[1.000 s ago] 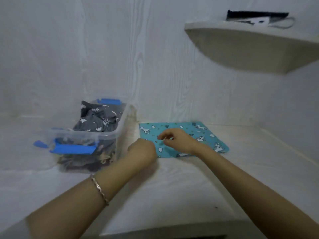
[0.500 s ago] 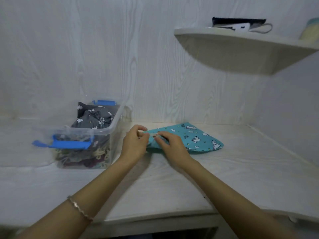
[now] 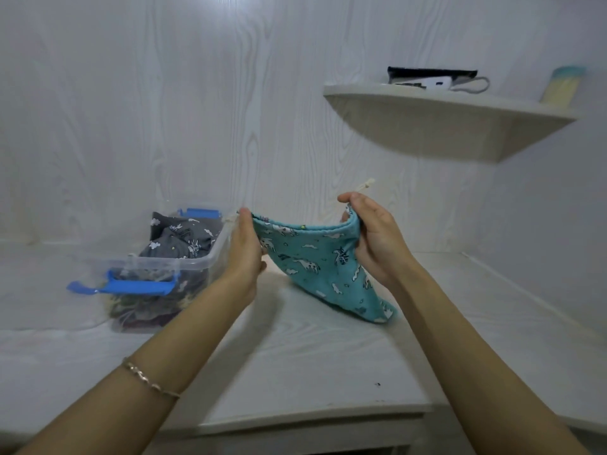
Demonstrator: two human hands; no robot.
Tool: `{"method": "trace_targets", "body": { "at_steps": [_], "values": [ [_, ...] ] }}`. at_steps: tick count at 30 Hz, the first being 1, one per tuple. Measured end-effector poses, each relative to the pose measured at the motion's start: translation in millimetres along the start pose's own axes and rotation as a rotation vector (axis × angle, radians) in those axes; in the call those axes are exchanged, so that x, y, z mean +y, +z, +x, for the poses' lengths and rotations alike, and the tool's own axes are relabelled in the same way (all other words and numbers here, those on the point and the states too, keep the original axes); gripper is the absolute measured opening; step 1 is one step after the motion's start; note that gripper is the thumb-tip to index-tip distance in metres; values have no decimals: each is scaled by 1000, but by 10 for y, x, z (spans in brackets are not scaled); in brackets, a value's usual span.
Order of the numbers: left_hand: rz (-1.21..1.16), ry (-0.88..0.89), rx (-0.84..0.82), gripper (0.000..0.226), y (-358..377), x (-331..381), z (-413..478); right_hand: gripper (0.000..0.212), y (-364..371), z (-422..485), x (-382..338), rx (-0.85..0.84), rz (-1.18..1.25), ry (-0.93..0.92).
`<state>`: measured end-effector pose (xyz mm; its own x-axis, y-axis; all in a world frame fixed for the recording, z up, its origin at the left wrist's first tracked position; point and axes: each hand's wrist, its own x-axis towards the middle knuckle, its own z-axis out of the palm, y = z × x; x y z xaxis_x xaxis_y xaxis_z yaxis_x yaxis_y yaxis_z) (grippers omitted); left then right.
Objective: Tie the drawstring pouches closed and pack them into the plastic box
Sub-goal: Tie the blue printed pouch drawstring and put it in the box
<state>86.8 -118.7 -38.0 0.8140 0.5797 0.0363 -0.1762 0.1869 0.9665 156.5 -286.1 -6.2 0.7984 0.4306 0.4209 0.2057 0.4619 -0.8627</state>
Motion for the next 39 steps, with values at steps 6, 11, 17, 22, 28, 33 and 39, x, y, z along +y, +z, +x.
{"method": "trace_targets", "body": {
  "at_steps": [6,11,17,22,28,33,39],
  "values": [
    [-16,174,89,43,-18,195,154,27,-37,-10,4,39,46,13],
    [-206,178,180,43,-208,334,244,35,-146,77,7,185,361,111],
    [-540,111,65,41,-290,355,241,16,-406,116,314,352,775,220],
    [-559,88,5,42,-396,431,287,31,-741,154,693,431,639,306],
    [-427,147,178,39,-713,503,431,28,-1232,53,991,552,298,324],
    [14,150,-54,34,-453,324,273,21,-778,137,770,362,99,287],
    [626,68,-638,38,123,222,-40,20,184,305,133,-44,-22,204]
  ]
}}
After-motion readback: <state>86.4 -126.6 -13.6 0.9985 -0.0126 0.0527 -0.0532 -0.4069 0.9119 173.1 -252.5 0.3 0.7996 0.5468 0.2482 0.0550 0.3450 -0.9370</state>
